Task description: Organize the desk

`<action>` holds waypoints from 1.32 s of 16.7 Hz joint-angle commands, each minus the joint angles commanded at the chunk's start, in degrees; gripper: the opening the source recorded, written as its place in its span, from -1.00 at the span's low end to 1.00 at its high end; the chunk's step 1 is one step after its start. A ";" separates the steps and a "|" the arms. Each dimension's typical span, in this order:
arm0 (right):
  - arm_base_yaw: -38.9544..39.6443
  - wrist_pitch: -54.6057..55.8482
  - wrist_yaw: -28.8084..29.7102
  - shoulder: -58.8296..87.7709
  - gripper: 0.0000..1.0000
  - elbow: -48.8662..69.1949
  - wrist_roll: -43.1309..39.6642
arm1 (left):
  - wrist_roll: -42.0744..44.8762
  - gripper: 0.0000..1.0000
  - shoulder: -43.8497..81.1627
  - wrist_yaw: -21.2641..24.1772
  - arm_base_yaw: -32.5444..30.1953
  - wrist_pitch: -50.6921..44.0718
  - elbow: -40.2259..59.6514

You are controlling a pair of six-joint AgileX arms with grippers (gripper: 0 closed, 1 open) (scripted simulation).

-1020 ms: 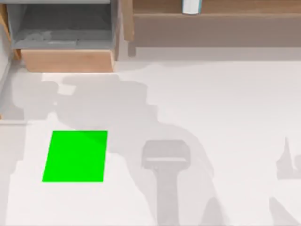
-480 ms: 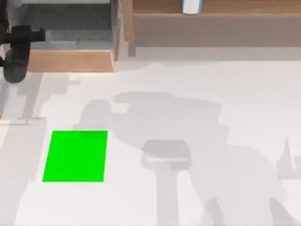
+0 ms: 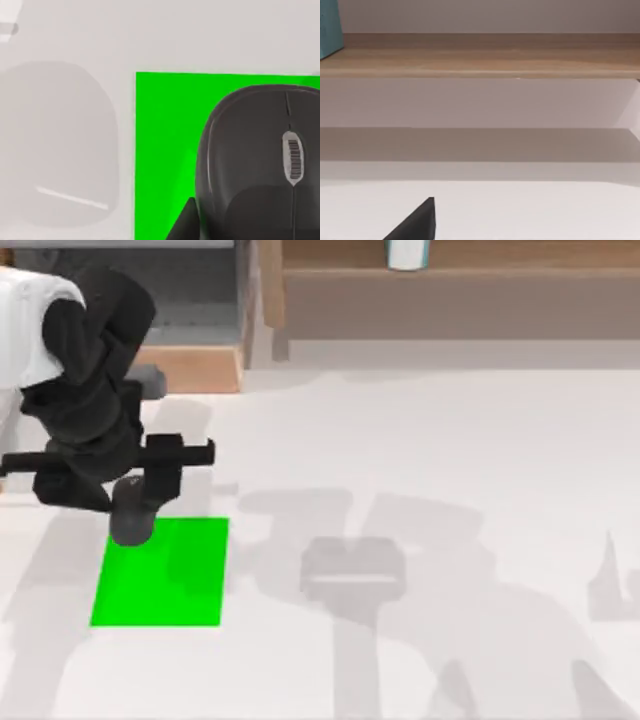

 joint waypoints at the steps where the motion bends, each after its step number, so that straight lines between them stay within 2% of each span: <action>1: 0.00 0.00 0.00 0.00 1.00 0.00 0.00 | -1.43 -1.00 -0.03 -0.40 -1.37 0.91 -1.85; 6: 0.00 0.00 0.00 0.00 1.00 0.00 0.00 | -4.84 -1.00 -0.05 -1.13 -4.98 3.16 -6.17; 12: 0.00 0.00 0.00 0.00 1.00 0.00 0.00 | -4.70 -1.00 0.05 -1.08 -4.73 3.05 -6.08; 22: 0.00 0.00 0.00 0.00 1.00 0.00 0.00 | -2.04 -1.00 -1.19 1.33 -8.82 8.65 -5.21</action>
